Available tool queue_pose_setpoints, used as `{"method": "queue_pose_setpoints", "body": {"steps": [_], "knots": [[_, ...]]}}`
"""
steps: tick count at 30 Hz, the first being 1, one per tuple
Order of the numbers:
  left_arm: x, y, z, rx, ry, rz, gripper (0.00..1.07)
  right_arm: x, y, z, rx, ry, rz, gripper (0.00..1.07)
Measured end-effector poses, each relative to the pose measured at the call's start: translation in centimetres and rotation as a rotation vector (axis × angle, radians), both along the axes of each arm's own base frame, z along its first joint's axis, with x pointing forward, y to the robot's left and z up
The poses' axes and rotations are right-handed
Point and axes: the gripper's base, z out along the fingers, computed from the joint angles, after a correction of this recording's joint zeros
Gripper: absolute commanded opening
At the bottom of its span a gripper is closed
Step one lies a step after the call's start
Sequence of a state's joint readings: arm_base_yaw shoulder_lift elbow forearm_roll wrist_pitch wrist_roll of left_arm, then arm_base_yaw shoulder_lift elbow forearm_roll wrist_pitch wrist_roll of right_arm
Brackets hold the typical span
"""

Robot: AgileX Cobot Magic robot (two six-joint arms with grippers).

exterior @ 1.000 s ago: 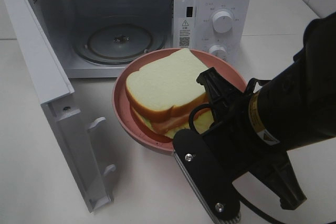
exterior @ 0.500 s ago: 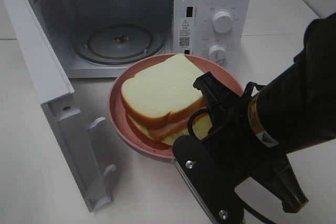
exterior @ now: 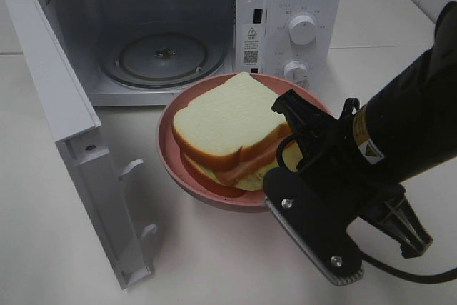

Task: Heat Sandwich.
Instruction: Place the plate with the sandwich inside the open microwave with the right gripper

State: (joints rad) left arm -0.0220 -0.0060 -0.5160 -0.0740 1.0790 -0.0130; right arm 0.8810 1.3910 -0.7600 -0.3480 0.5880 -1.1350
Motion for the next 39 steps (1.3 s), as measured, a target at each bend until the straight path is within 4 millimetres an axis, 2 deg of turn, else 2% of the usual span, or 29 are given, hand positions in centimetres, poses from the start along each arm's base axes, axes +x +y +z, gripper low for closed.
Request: {"method": "queue_pose_setpoints", "body": {"steps": [5, 13, 33, 39], "knots": [[0.0, 0.0, 0.0, 0.000, 0.000, 0.000, 1.00, 1.6, -1.2, 0.1, 0.001, -0.027, 0.024, 0.00], [0.0, 0.0, 0.0, 0.000, 0.000, 0.000, 1.00, 2.1, -1.6, 0.1, 0.012, -0.023, 0.050, 0.00], [0.0, 0.0, 0.0, 0.000, 0.000, 0.000, 1.00, 2.5, -1.0, -0.1, 0.052, -0.045, 0.080, 0.00], [0.0, 0.0, 0.0, 0.000, 0.000, 0.000, 1.00, 3.3, 0.0, -0.3, 0.067, -0.030, 0.068, 0.00]]}}
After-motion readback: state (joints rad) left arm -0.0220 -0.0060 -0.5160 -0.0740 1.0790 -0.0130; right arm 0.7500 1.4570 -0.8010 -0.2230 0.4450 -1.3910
